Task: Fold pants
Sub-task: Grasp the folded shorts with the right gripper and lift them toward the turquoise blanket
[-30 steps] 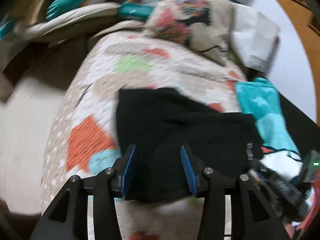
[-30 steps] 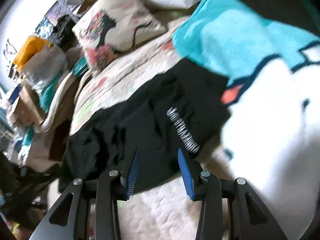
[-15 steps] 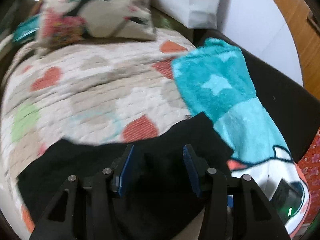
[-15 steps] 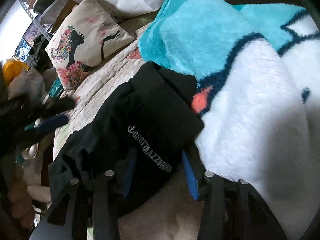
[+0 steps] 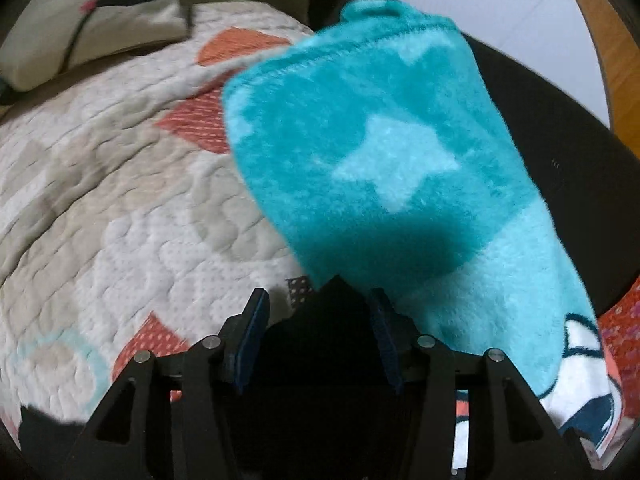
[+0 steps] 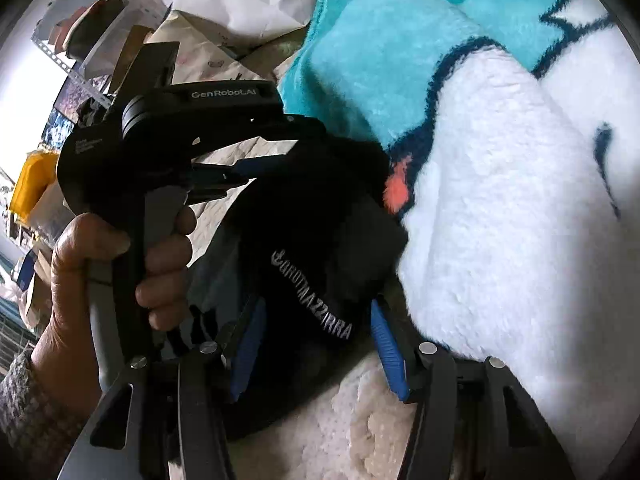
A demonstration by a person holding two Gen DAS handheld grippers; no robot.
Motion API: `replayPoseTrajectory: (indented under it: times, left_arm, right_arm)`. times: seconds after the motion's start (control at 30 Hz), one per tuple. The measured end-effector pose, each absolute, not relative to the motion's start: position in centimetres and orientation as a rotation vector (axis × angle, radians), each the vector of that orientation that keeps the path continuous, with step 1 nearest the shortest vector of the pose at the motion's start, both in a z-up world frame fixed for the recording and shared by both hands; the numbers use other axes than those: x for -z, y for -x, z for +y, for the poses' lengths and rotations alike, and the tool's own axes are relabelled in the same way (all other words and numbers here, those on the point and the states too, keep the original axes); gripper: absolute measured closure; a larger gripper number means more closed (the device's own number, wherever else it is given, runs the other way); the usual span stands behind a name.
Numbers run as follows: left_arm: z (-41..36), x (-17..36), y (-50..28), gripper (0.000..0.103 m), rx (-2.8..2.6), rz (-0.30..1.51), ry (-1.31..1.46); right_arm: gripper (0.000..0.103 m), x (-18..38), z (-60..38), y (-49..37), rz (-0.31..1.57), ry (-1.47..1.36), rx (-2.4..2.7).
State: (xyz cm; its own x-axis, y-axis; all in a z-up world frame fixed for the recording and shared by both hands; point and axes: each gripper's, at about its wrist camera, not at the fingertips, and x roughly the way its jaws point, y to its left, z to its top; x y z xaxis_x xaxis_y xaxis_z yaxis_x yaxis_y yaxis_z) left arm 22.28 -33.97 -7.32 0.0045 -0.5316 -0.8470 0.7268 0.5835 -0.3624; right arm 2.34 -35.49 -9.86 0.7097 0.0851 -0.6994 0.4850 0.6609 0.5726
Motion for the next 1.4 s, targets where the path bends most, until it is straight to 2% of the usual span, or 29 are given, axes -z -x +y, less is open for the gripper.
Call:
replayPoseTrajectory:
  times: [0.17, 0.3, 0.33, 0.4, 0.47, 0.5, 0.57, 0.67, 0.9, 1.07, 1.4]
  left_arm:
    - [-35.1, 8.2, -22.3, 0.041, 1.014, 1.232, -0.22]
    - [-35.7, 8.2, -21.4, 0.043, 1.024, 1.199, -0.261]
    - [-35.9, 8.2, -21.1, 0.057, 1.043, 1.196, -0.272]
    - [-35.9, 7.9, -20.8, 0.067, 1.052, 1.201, -0.274]
    - [-35.7, 7.4, -20.4, 0.085, 1.067, 1.187, -0.283]
    - [-35.5, 7.1, -20.4, 0.085, 1.072, 1.189, -0.274]
    - [-35.2, 6.3, -20.3, 0.085, 1.069, 1.179, -0.254]
    - [-34.5, 5.4, -20.2, 0.086, 1.071, 1.167, -0.237]
    - [-31.3, 2.0, -20.5, 0.086, 1.055, 1.119, -0.166]
    - [-28.1, -0.6, -21.0, 0.087, 1.029, 1.077, -0.098]
    - [-15.8, -3.9, -21.6, 0.087, 0.913, 1.032, 0.118]
  right_arm:
    - [0.045, 10.1, -35.9, -2.8, 0.766, -0.854, 0.279]
    - [0.045, 10.3, -36.9, -3.1, 0.746, -0.888, 0.322]
    - [0.044, 10.4, -37.1, -3.3, 0.748, -0.897, 0.322]
    - [0.042, 10.4, -36.8, -3.9, 0.771, -0.87, 0.305]
    - [0.045, 10.4, -36.7, -4.2, 0.794, -0.846, 0.28]
    - [0.048, 10.3, -36.7, -4.3, 0.8, -0.848, 0.272]
    - [0.061, 10.3, -37.1, -4.1, 0.807, -0.87, 0.263]
    - [0.067, 10.0, -37.3, -3.7, 0.802, -0.894, 0.242]
    - [0.069, 7.3, -35.5, -2.9, 0.753, -0.813, 0.185]
    - [0.073, 4.1, -32.4, -1.8, 0.695, -0.638, 0.114]
    - [0.076, -0.3, -23.7, -1.0, 0.67, -0.333, -0.083]
